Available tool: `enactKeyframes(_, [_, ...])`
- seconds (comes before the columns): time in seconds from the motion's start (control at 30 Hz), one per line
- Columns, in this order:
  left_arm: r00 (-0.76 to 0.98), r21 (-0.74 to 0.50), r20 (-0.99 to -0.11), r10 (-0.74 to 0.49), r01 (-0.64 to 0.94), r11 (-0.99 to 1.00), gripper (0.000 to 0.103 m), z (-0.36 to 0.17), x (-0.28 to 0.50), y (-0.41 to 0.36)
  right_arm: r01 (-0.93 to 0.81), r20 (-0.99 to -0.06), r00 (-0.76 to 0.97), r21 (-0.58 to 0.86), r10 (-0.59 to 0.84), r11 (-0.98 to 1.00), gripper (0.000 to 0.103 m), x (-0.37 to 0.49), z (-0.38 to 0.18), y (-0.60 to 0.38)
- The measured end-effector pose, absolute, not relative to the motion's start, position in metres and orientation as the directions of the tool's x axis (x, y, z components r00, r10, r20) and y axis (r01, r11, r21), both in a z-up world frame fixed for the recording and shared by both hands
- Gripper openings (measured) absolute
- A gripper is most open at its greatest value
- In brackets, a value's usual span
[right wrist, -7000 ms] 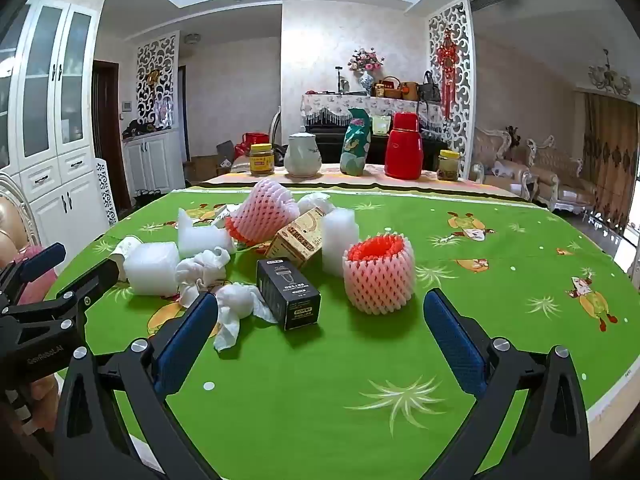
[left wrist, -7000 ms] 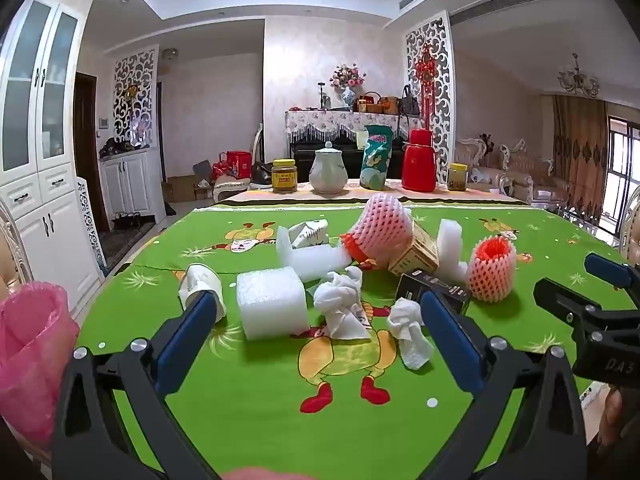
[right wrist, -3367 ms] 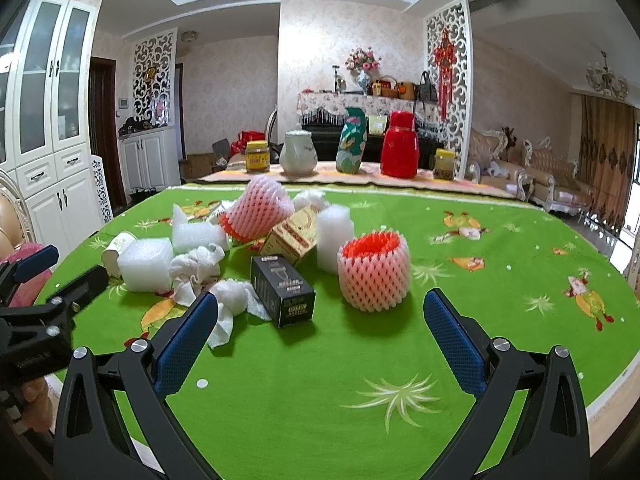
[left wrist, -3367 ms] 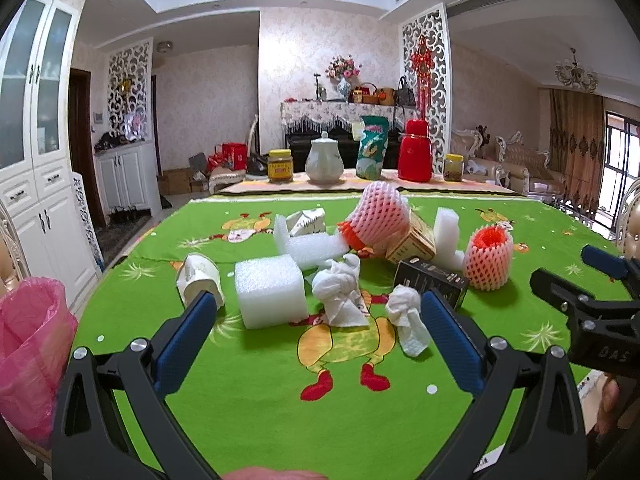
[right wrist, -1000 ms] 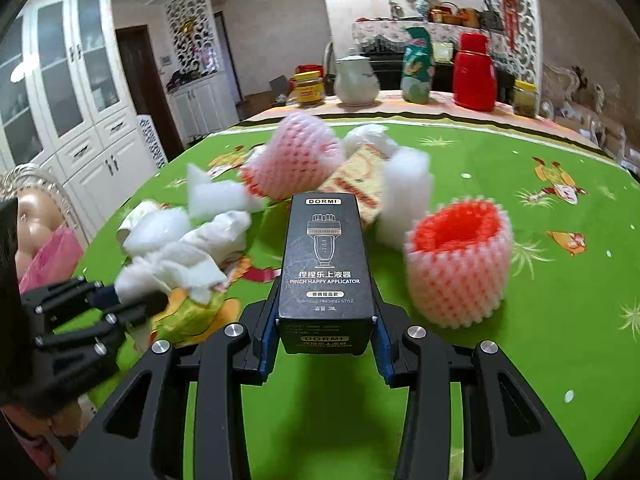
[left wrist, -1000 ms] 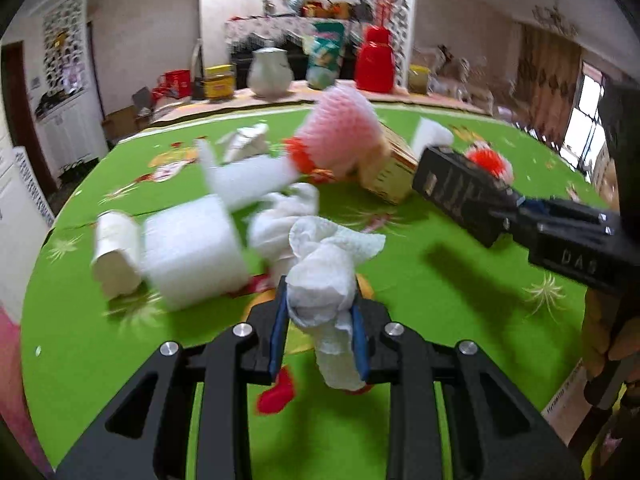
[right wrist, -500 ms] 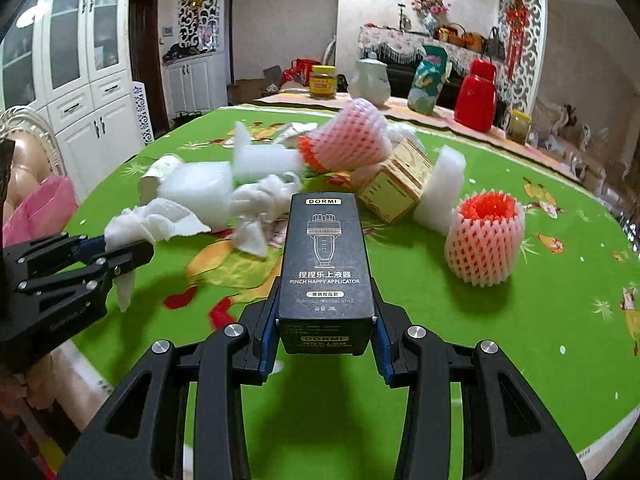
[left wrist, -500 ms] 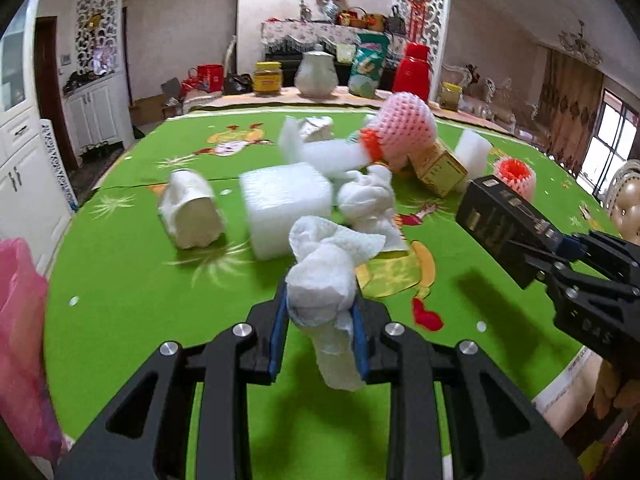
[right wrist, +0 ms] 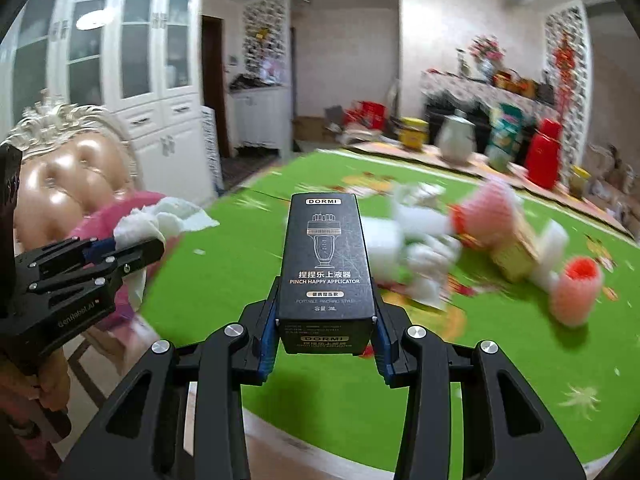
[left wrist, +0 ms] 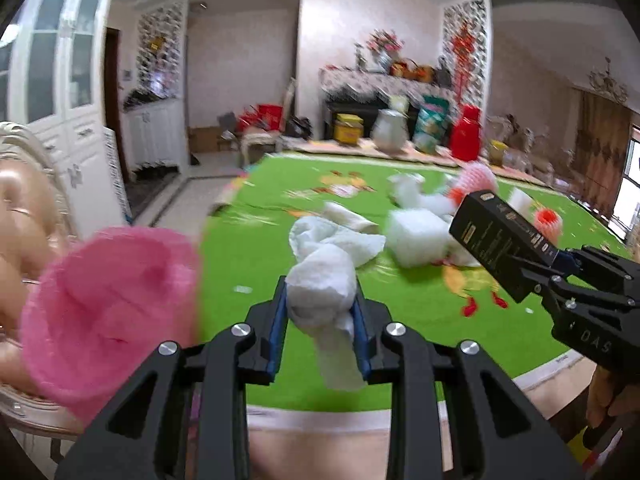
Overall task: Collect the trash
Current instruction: 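Carry both items to the pink wastebasket and open both tools to drop them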
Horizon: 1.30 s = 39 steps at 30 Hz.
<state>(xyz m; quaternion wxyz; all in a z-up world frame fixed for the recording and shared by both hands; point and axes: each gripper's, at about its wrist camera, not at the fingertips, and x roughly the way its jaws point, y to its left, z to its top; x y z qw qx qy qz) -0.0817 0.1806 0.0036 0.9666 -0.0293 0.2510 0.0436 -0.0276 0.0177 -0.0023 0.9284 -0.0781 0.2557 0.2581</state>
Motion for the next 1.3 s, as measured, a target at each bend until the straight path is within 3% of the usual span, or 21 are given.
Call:
enactKeyframes(0.2, [0.878,-0.010,-0.436,0.196,-0.223,0.975,0.030,0.020,-0.121,0.247,-0.621,-0.481,0.685,0.007,0.547,0.784,0.040,-0.042,0.007,0.085])
enactKeyframes(0.43, [0.808,-0.020,-0.503,0.307,-0.367,0.930,0.030,0.011,-0.132,0.342,-0.720,-0.504,0.586,0.034,0.634,0.693,0.040,-0.043,0.005,0.163])
enactKeyframes(0.9, [0.766,-0.076,-0.553,0.328,-0.439,0.895,0.032,-0.019,-0.118,0.417,-0.792,-0.558,0.464,0.087,0.688,0.605,0.041,-0.030,-0.020,0.256])
enactKeyframes(0.93, [0.765,-0.070,-0.554,0.330,-0.437,0.897,0.036,-0.020,-0.117,0.415,-0.798,-0.565,0.456,0.084,0.688,0.597,0.041,-0.030,-0.023,0.262])
enactKeyframes(0.97, [0.762,-0.062,-0.554,0.335,-0.440,0.896,0.047,-0.020,-0.117,0.413,-0.801,-0.572,0.450,0.081,0.686,0.593,0.044,-0.031,-0.026,0.265])
enactKeyframes(1.03, [0.762,-0.057,-0.538,0.361,-0.460,0.886,0.063,-0.019,-0.122,0.414,-0.806,-0.573,0.447,0.077,0.687,0.587,0.065,-0.033,-0.028,0.268])
enactKeyframes(1.07, [0.764,-0.056,-0.524,0.376,-0.472,0.880,0.068,-0.017,-0.126,0.415,-0.801,-0.565,0.459,0.070,0.685,0.594,0.070,-0.034,-0.028,0.265])
enactKeyframes(1.2, [0.767,-0.045,-0.487,0.418,-0.500,0.865,0.079,-0.008,-0.137,0.410,-0.787,-0.542,0.493,0.055,0.680,0.614,0.071,-0.036,-0.024,0.248])
enactKeyframes(1.3, [0.770,-0.021,-0.443,0.459,-0.521,0.853,0.095,-0.001,-0.145,0.396,-0.761,-0.530,0.533,0.040,0.660,0.647,0.071,-0.037,-0.020,0.228])
